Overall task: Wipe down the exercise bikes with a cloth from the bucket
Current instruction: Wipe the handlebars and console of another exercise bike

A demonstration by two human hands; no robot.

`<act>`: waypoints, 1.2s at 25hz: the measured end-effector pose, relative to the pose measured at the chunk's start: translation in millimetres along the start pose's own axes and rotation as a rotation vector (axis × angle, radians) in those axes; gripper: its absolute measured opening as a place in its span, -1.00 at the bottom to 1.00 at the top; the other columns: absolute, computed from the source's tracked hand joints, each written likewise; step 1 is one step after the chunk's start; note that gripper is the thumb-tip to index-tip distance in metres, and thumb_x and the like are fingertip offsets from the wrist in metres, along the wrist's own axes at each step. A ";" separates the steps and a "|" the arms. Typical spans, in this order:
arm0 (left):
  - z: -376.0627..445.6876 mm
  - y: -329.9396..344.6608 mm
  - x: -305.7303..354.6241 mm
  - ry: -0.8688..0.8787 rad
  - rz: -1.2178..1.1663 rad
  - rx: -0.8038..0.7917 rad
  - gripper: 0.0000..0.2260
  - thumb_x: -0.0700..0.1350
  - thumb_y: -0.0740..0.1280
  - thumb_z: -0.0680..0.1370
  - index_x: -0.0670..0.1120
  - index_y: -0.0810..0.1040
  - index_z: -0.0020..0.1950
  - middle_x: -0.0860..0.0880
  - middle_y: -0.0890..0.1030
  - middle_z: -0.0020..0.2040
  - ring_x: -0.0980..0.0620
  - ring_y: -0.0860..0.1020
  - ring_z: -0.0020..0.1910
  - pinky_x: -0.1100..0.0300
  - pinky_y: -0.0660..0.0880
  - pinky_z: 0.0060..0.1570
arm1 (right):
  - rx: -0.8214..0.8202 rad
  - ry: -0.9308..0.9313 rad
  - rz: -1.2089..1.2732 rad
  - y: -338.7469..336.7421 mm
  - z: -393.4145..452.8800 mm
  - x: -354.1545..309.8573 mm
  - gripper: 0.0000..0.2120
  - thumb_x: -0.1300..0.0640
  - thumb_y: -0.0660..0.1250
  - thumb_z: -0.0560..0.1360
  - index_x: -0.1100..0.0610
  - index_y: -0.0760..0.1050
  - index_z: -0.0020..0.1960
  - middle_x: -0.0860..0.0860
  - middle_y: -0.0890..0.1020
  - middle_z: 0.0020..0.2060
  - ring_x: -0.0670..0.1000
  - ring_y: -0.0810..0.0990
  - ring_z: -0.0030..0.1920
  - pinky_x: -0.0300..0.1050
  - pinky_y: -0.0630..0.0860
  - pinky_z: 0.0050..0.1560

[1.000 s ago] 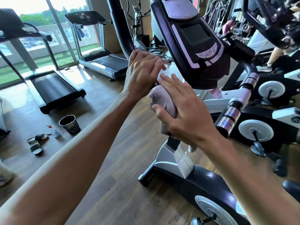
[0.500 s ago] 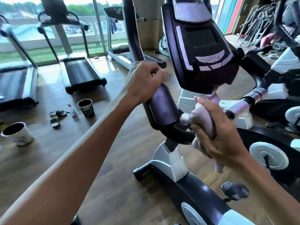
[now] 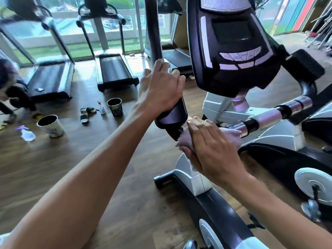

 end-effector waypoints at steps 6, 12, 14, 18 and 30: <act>-8.4 -1.2 6.5 -0.066 0.106 -0.056 -0.54 0.05 -0.07 0.71 -0.11 0.40 0.46 -0.10 0.31 0.57 -0.04 0.11 0.62 -0.22 0.15 0.47 | 0.048 0.175 0.018 2.1 4.6 2.6 -0.43 -0.22 0.11 0.64 0.27 0.51 0.23 0.19 0.66 0.05 0.24 0.62 0.07 0.10 0.54 0.08; -14.7 -5.7 7.1 -0.118 0.085 -0.041 -0.56 0.03 -0.05 0.72 -0.14 0.37 0.49 -0.08 0.30 0.58 -0.04 0.10 0.63 -0.20 0.19 0.45 | -0.124 0.354 0.011 14.4 21.0 1.8 -0.30 -0.29 -0.03 0.61 0.31 0.50 0.23 0.26 0.63 0.19 0.25 0.57 0.27 0.10 0.44 0.34; -14.8 -3.3 9.1 -0.114 0.089 -0.048 -0.56 0.03 -0.05 0.72 -0.14 0.37 0.48 -0.08 0.30 0.57 -0.04 0.10 0.62 -0.20 0.20 0.44 | -0.018 0.278 -0.029 8.1 11.2 -7.4 -0.30 -0.26 0.00 0.63 0.35 0.46 0.32 0.29 0.58 0.27 0.26 0.53 0.32 0.11 0.39 0.39; -15.4 -2.3 6.3 -0.129 0.075 -0.048 -0.56 0.03 -0.05 0.72 -0.14 0.38 0.47 -0.08 0.31 0.57 -0.04 0.10 0.63 -0.20 0.19 0.45 | -0.003 0.231 -0.029 3.5 12.2 -4.0 -0.38 -0.27 0.04 0.62 0.27 0.53 0.16 0.19 0.67 0.06 0.20 0.64 0.12 0.04 0.52 0.17; -40.2 -4.6 12.3 -0.153 0.058 -0.009 -0.49 0.06 -0.02 0.70 -0.12 0.16 0.62 -0.10 0.16 0.64 -0.07 0.05 0.64 -0.16 0.09 0.51 | 0.119 0.497 0.362 2.3 -26.5 122.0 -0.56 -0.21 0.09 0.60 0.06 0.57 0.16 0.07 0.65 0.15 0.19 0.57 0.15 0.08 0.47 0.15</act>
Point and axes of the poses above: each hand's wrist, its own z-axis towards the middle knuckle, its own y-axis out of the palm, x = y × z, the point moved 10 cm from there along z, towards the middle knuckle
